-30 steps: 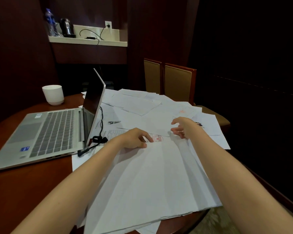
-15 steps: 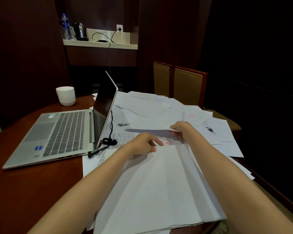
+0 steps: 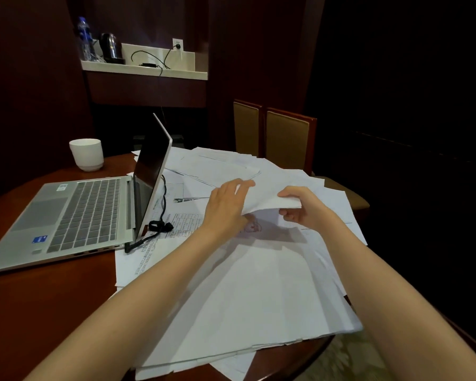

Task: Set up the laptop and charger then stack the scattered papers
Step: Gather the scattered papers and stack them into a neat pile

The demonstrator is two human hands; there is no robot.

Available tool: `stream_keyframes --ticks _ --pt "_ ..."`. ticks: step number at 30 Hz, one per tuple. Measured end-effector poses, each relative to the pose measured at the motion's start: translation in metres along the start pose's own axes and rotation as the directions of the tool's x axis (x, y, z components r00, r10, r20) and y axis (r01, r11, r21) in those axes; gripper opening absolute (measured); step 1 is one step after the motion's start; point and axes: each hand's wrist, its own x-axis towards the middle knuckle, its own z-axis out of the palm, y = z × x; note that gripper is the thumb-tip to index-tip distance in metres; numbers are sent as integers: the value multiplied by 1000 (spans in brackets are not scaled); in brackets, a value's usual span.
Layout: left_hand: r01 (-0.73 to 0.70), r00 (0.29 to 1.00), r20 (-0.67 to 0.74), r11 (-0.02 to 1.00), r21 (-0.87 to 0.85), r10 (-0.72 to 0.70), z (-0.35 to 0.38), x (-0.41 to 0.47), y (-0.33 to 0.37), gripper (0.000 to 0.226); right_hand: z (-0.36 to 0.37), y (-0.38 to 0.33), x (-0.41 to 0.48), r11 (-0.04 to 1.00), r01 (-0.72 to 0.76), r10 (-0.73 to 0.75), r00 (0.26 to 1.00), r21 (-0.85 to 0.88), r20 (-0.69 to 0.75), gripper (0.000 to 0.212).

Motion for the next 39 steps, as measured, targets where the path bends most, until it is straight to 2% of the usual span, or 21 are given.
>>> stream_keyframes --ticks 1,3,5,7,9,12,13,15,17,19,22,24,26,28,29,31,34,37,39 --pt "39 999 6 997 -66 -39 -1 2 1 49 1 -3 -2 999 20 -21 999 27 33 11" --pt "151 987 -20 971 -186 -158 -5 6 4 30 2 -6 -3 993 45 -54 995 105 80 33" --pt "231 959 -82 916 -329 -271 -12 7 5 26 -3 -6 0 989 69 -74 997 131 34 55" --pt "275 919 -86 782 -559 -384 -20 11 2 24 -12 -3 0 995 87 -82 992 55 -97 55" --pt "283 889 -25 593 -754 -456 -28 14 -1 22 -24 5 1 995 74 -86 974 -63 -212 59" --pt "256 857 48 344 -903 -513 -42 16 -1 25 -38 15 5 992 106 -121 942 -66 -314 80" --pt "255 843 61 297 -920 -535 -45 16 -1 26 -42 15 6 991 125 -131 931 -39 -340 83" --pt "283 818 86 268 -921 -569 -48 17 -4 29 -47 12 7 988 154 -151 924 -19 -351 79" --pt "329 803 115 273 -904 -585 -47 18 -11 31 -51 9 6 984 176 -173 940 -15 -295 60" --pt "389 783 153 282 -877 -603 -44 18 -15 34 -53 7 4 976 206 -183 950 68 -254 44" --pt "490 751 222 300 -818 -622 -43 17 -19 39 -58 3 1 961 182 -131 963 207 -237 39" --pt "590 726 276 364 -721 -630 -44 17 -20 41 -61 2 1 976 146 -98 957 161 -272 46" --pt "687 698 346 450 -571 -627 -44 15 -23 43 -64 2 2 994 105 -91 942 28 -324 44" --pt "707 700 349 535 -463 -623 -43 11 -26 31 -66 5 3 994 72 -95 940 -82 -328 41" --pt "690 719 327 573 -442 -614 -41 9 -30 27 -67 6 3 992 57 -91 944 -114 -318 40" --pt "625 777 230 675 -393 -586 -34 6 -38 48 -68 10 3 991 37 -73 952 -128 -298 41" --pt "474 877 6 864 -169 -480 -28 7 -42 71 -68 15 -1 993 18 -49 960 -114 -274 42" --pt "222 965 -166 968 120 -200 -30 13 -32 79 -69 19 -6 994 11 -36 973 -112 -227 36" --pt "36 988 -155 968 250 3 -27 20 -25 79 -69 22 -11 995 17 -35 984 -99 -176 28"
